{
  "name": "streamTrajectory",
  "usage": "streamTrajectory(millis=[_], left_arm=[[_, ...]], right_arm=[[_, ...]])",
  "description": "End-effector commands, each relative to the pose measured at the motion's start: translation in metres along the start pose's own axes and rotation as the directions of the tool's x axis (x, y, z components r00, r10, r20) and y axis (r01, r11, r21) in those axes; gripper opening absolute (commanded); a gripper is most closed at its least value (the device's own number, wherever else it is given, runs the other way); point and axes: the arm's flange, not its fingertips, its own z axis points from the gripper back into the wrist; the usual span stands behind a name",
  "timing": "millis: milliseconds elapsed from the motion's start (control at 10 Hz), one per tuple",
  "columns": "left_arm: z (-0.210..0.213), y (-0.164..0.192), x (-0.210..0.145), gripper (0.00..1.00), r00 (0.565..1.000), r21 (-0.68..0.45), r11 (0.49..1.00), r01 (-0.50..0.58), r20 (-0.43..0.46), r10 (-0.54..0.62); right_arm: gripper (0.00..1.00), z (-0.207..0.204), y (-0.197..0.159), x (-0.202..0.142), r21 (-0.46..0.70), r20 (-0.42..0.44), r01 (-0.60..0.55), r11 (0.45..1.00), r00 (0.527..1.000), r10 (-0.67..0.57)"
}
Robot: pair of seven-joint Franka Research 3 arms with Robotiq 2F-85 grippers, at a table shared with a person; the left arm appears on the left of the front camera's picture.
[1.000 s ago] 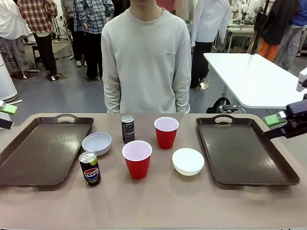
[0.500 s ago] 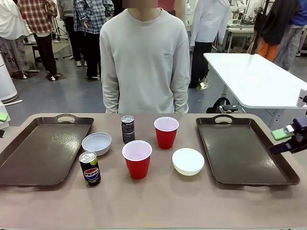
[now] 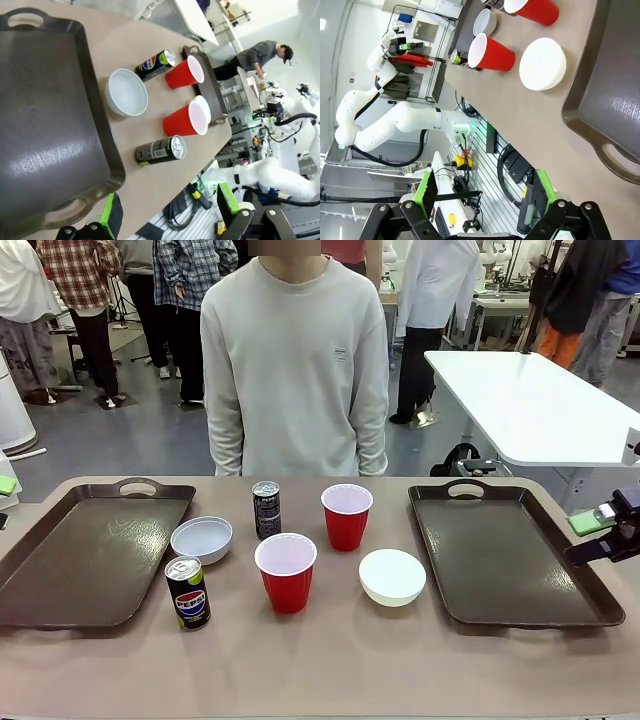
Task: Prepare tableware on both trays.
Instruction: Pick up a Picnic Bowl from the table and place it on a Handle tray.
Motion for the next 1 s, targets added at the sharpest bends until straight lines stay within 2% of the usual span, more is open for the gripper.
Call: streamTrajectory(millis=[0, 900], left_arm=[[-0.0004, 0.0005, 0.0026, 1.0, 1.0, -0.018, 1.0, 0.009, 0.01, -0.009], [-0.0004, 0.0005, 0.0026, 1.0, 1.0, -0.018, 1.0, 0.009, 0.01, -0.009]], right_arm=[[1.0, -0.001, -0.0005, 0.0033, 0.028, 0.013, -0.004, 1.0, 1.0, 0.004], [1.0, -0.001, -0.0005, 0.0033, 0.028, 0.013, -0.004, 1.0, 1.0, 0.004]])
